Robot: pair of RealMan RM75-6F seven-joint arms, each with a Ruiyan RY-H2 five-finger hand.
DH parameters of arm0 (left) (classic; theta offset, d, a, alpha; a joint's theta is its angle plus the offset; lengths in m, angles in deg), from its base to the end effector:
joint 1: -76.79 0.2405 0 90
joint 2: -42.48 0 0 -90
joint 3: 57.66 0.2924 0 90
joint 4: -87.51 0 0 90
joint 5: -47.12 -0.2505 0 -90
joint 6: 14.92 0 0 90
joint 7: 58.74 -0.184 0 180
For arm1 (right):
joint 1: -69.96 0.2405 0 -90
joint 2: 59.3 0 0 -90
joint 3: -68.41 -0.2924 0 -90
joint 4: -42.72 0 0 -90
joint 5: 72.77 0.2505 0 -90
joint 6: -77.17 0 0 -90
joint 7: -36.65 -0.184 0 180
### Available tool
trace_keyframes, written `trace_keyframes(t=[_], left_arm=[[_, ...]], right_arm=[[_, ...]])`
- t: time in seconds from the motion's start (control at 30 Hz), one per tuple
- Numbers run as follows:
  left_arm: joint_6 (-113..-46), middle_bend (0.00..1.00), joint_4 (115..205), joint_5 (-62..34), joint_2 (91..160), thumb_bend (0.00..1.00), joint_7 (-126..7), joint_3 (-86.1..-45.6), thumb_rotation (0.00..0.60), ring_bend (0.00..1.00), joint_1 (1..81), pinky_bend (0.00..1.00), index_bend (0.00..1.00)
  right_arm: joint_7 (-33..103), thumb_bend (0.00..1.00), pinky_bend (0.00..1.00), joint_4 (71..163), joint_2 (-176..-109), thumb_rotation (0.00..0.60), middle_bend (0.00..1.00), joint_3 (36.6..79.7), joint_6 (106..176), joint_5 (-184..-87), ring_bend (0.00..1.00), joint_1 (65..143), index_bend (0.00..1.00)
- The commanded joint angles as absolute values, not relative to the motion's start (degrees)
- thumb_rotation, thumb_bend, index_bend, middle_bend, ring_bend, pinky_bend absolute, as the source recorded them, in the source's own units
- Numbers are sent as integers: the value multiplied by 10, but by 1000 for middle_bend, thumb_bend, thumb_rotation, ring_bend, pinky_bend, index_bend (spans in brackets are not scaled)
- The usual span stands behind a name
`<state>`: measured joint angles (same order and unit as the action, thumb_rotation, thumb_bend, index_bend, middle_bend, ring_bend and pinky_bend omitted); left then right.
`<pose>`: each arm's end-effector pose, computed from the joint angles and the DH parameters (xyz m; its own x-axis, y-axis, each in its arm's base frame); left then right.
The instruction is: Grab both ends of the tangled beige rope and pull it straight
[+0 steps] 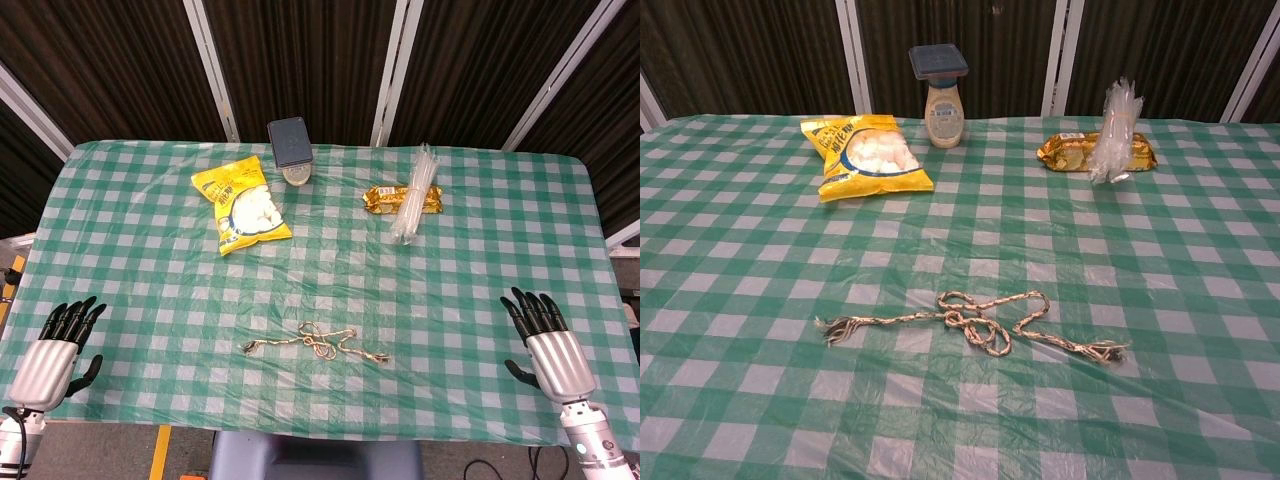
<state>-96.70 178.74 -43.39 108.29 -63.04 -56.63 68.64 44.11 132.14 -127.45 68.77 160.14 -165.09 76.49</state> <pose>-0.3456 0.2284 0.1019 0.4721 0.0937 0.8765 0.8774 -0.1464 -0.4569 -0.3462 -0.2216 0.0931 0.5103 -0.0646 0.8576 -0.8541 -0.1550 0.4965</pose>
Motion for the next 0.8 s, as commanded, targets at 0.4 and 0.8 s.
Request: trace_keyframes(t=[0.4, 0.8], left_arm=[[-954, 0, 1777, -519, 1133, 461, -531, -535, 600, 0, 658, 28, 15], [-864, 0, 1768, -501, 1250, 443, -533, -537, 600, 0, 610, 28, 329]], right_arm=[[434, 273, 0, 1322, -1270, 600, 0, 689, 1605, -1653, 0, 762, 0], [430, 274, 0, 1326, -1268, 600, 0, 697, 1593, -1662, 0, 767, 0]])
